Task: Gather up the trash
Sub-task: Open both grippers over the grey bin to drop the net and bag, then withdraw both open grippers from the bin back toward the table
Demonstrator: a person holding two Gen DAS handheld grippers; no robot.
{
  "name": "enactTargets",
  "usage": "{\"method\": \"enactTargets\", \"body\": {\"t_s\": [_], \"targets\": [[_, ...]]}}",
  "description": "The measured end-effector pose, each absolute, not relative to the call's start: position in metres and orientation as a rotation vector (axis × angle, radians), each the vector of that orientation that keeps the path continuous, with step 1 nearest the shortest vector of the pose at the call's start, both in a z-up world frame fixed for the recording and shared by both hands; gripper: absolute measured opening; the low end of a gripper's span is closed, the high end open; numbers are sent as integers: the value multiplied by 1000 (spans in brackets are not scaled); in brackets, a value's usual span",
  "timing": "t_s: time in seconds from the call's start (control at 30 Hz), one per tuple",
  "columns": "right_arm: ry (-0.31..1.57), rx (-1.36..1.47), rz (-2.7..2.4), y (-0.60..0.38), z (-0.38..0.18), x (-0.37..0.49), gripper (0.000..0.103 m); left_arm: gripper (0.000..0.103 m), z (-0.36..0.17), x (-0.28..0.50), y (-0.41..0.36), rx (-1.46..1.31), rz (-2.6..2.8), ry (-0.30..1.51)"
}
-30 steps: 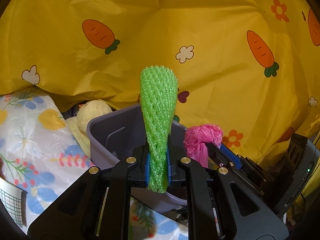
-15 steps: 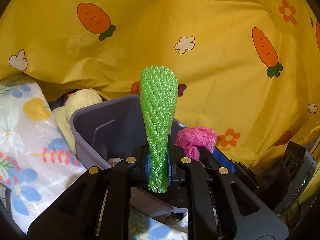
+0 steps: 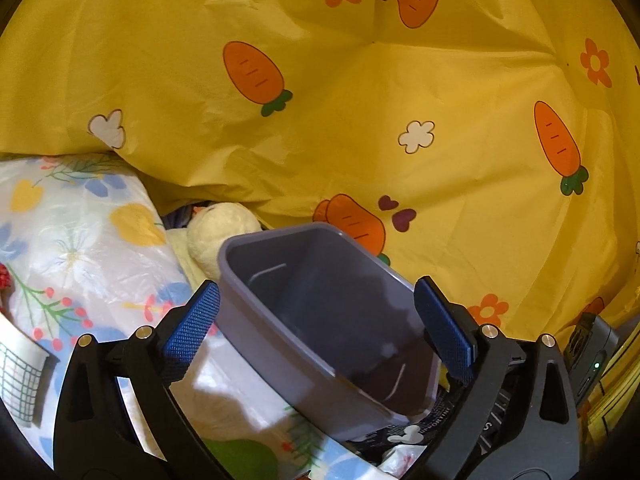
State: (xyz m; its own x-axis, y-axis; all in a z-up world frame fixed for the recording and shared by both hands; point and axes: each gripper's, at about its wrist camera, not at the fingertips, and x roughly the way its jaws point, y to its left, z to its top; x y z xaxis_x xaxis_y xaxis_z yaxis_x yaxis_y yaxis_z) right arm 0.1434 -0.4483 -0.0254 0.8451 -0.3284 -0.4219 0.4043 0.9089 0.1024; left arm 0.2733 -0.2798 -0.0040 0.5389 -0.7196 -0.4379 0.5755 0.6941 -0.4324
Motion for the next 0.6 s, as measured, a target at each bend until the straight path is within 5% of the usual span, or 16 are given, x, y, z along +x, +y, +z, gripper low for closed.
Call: {"method": "enactTargets", "body": {"t_s": [0.13, 0.6], "targets": [[392, 192, -401, -442, -25, 138, 84, 97, -4, 260, -255, -229, -703, 603], [353, 172, -326, -386, -8, 118, 87, 97, -5, 208, -152, -181, -427, 571]]}}
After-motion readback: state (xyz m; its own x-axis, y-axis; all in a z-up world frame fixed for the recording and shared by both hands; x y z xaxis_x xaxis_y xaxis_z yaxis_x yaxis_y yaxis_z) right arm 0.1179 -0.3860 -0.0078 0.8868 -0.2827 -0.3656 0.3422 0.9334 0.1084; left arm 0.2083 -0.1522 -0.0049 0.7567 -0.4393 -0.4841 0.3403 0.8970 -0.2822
